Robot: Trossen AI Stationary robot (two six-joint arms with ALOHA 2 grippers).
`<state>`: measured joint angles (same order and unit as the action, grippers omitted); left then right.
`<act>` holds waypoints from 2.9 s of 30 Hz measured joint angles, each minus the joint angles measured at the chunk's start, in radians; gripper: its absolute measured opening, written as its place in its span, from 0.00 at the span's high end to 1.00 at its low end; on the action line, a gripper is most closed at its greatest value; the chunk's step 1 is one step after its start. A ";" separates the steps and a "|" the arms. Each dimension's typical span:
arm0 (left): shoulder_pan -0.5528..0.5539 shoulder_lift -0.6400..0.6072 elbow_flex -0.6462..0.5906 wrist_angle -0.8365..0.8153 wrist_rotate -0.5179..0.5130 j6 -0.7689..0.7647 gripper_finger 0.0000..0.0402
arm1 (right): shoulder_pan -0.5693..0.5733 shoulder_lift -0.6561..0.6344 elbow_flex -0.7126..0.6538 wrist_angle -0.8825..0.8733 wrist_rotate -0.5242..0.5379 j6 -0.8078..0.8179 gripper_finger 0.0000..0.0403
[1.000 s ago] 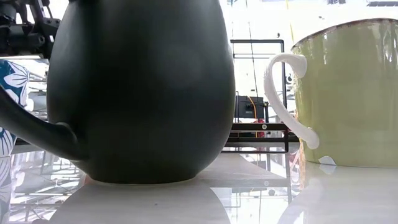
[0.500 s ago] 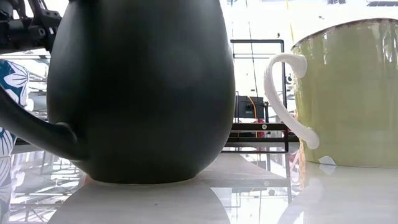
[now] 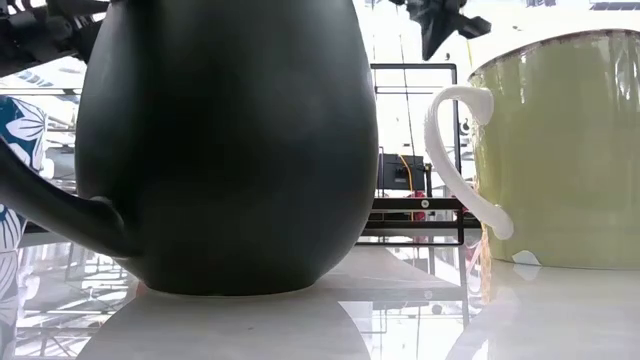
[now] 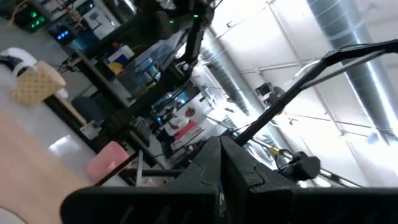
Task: Place coffee mugs
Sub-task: Put the yellow pattern mug on the shelf
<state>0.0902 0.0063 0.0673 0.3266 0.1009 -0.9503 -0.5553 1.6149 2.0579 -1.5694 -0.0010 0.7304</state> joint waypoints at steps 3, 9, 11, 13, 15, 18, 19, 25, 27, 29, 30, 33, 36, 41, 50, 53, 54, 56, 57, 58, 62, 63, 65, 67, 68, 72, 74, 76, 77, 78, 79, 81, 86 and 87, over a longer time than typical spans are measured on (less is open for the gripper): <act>0.000 0.000 0.000 0.030 0.000 0.002 1.00 | -0.047 0.009 0.000 0.000 0.005 -0.053 1.00; 0.000 0.000 0.000 0.046 0.001 0.001 1.00 | -0.119 0.032 -0.001 -0.001 0.002 -0.159 0.99; 0.000 0.000 0.000 0.045 0.001 0.001 1.00 | -0.134 0.033 -0.001 -0.002 0.001 -0.187 0.97; 0.000 0.000 0.000 0.045 0.001 0.003 1.00 | -0.145 0.034 -0.001 -0.001 0.000 -0.212 0.96; 0.000 0.000 0.000 0.046 -0.002 0.000 1.00 | -0.152 0.034 -0.001 -0.002 0.000 -0.227 0.94; 0.000 0.000 0.000 0.049 -0.016 -0.003 1.00 | -0.159 0.033 -0.001 -0.002 0.000 -0.239 0.92; 0.000 0.000 0.000 0.049 -0.016 0.001 1.00 | -0.161 0.031 -0.001 -0.001 0.000 -0.245 0.92; 0.000 0.000 0.000 0.049 -0.016 0.006 1.00 | -0.161 0.027 -0.001 -0.002 -0.002 -0.246 0.89; 0.000 0.000 0.000 0.049 -0.015 0.006 1.00 | -0.157 0.025 -0.001 -0.002 -0.003 -0.246 0.89; 0.000 0.000 0.000 0.049 -0.015 0.006 1.00 | -0.157 0.024 -0.001 -0.002 -0.003 -0.247 0.89; 0.000 0.000 0.000 0.049 -0.015 0.006 1.00 | -0.157 0.024 -0.001 -0.002 -0.003 -0.248 0.89; 0.000 0.000 0.000 0.048 -0.015 0.006 1.00 | -0.157 0.024 -0.001 -0.002 -0.003 -0.247 0.89; 0.000 0.000 0.000 0.044 -0.015 0.006 1.00 | -0.157 0.024 -0.001 -0.002 -0.004 -0.246 0.89; 0.000 0.000 0.000 0.045 -0.015 0.003 1.00 | -0.157 0.024 -0.001 -0.002 -0.004 -0.217 0.89; 0.000 0.000 0.000 0.045 -0.015 0.004 1.00 | -0.157 0.024 -0.001 0.039 -0.004 -0.191 0.89; 0.003 0.000 0.000 0.051 -0.075 0.063 1.00 | -0.156 0.024 -0.001 0.026 -0.004 -0.192 0.89; 0.005 0.000 0.000 0.050 -0.102 0.105 1.00 | -0.156 0.024 -0.001 0.012 -0.003 -0.192 0.89; 0.008 0.000 0.000 0.059 -0.117 0.166 1.00 | -0.156 0.024 -0.001 -0.002 0.000 -0.183 0.89; 0.009 0.000 0.000 0.076 -0.117 0.179 1.00 | -0.156 0.024 -0.001 -0.001 -0.001 -0.182 0.89; 0.012 0.000 0.000 0.093 -0.118 0.183 1.00 | -0.156 0.020 -0.001 -0.001 -0.002 -0.178 0.89; 0.015 0.001 0.022 0.100 -0.120 0.192 1.00 | -0.150 0.013 -0.001 -0.002 -0.001 -0.167 0.89; 0.015 0.003 0.037 0.096 -0.120 0.204 1.00 | -0.150 0.013 -0.001 -0.001 -0.001 -0.167 0.89; 0.015 0.023 0.071 0.089 -0.128 0.234 1.00 | -0.150 0.015 -0.001 -0.001 -0.002 -0.167 0.89; 0.015 0.057 0.109 0.066 -0.129 0.283 1.00 | -0.150 0.015 -0.001 -0.001 -0.002 -0.171 0.89; 0.015 0.081 0.136 0.055 -0.132 0.306 1.00 | -0.150 0.015 -0.001 -0.001 -0.001 -0.171 0.89; 0.015 0.190 0.246 0.001 -0.137 0.415 1.00 | -0.150 0.015 -0.001 0.001 -0.001 -0.173 0.89; 0.015 0.254 0.301 -0.019 -0.146 0.477 1.00 | -0.150 0.015 -0.001 0.000 0.000 -0.174 0.89; 0.015 0.319 0.356 -0.016 -0.155 0.547 1.00 | -0.150 0.015 -0.001 0.000 0.001 -0.181 0.89; 0.015 0.350 0.383 -0.014 -0.155 0.584 1.00 | -0.150 0.015 -0.001 -0.001 0.002 -0.189 0.89; 0.015 0.382 0.407 -0.015 -0.155 0.619 1.00 | -0.150 0.015 -0.001 -0.001 0.002 -0.195 0.89; 0.015 0.413 0.434 -0.015 -0.155 0.650 1.00 | -0.150 0.015 -0.001 -0.001 0.004 -0.199 0.89; 0.016 0.468 0.480 -0.018 -0.155 0.698 1.00 | -0.150 0.015 -0.001 -0.002 0.020 -0.200 0.89; 0.042 0.576 0.591 -0.016 -0.159 0.725 1.00 | -0.158 0.015 -0.001 -0.002 0.026 -0.231 0.87; 0.046 0.595 0.610 -0.014 -0.164 0.727 1.00 | -0.158 0.015 -0.001 -0.002 0.026 -0.246 0.86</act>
<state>0.1359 0.6012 0.6776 0.3122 -0.0628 -0.2234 -0.7132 1.6295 2.0571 -1.5711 0.0254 0.4841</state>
